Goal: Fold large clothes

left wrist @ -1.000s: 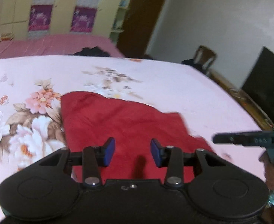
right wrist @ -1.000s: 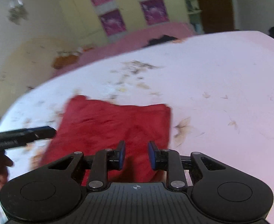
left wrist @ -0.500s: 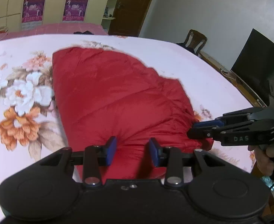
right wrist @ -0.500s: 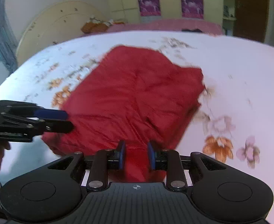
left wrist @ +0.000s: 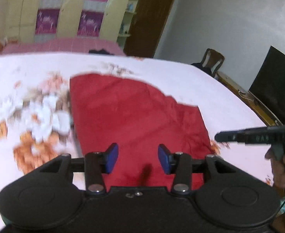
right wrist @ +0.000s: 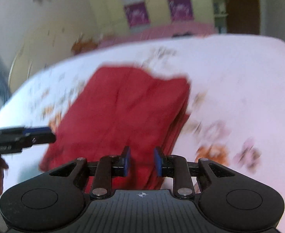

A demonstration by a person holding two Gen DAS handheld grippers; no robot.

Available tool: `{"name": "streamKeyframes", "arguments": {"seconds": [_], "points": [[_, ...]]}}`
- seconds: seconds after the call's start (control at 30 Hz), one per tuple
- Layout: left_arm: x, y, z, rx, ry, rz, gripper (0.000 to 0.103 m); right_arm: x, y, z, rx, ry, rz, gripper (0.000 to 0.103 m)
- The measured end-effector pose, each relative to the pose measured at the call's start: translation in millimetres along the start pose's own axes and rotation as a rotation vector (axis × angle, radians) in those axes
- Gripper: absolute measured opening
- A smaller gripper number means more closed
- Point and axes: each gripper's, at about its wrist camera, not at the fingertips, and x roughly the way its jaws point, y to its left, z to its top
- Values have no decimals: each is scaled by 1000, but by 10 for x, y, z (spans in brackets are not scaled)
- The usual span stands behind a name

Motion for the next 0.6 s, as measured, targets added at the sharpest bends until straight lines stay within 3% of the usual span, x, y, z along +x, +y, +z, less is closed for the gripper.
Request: {"name": "streamKeyframes", "arguments": {"seconds": [0.13,0.3,0.53,0.57,0.6], "points": [[285,-19,152,43,25,26,44,320,-152,229,30,-25,-9,26],[579,15,75,44,81,54,46,718,-339,194,85,39,-17,25],[568,-49,68,47,99,76,45,719,-495,59,149,45,25,26],[538,-57,105,45,95,85,46,656,-505,72,153,33,20,26],[490,-58,132,41,81,96,61,589,-526,85,163,24,20,26]]}}
